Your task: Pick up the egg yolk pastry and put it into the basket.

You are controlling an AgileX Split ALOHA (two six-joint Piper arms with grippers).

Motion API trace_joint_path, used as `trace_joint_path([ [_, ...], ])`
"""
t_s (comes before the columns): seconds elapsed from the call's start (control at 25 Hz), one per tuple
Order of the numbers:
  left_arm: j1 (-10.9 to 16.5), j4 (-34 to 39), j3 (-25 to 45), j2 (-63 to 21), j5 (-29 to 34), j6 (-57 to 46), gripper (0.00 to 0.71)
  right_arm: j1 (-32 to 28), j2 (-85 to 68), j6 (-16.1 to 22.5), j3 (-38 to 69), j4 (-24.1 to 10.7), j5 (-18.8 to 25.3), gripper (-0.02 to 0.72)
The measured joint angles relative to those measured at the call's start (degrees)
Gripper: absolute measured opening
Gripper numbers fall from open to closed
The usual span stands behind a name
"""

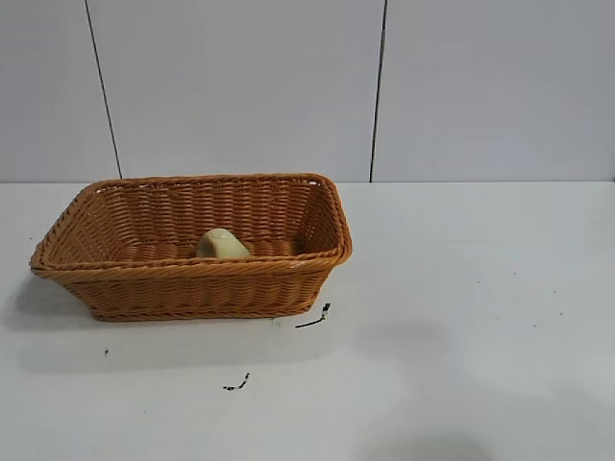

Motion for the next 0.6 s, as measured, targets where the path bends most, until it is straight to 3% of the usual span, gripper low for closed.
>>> trace_joint_path([
  [0.2, 0.0, 0.0, 0.0, 0.0, 0.0, 0.0, 0.696, 0.0, -7.68, 0.0, 0.11, 0.0, -0.09, 0.693],
  [0.6, 0.0, 0.0, 0.0, 0.0, 0.0, 0.0, 0.696, 0.0, -7.97, 0.0, 0.11, 0.0, -0.07, 0.693],
])
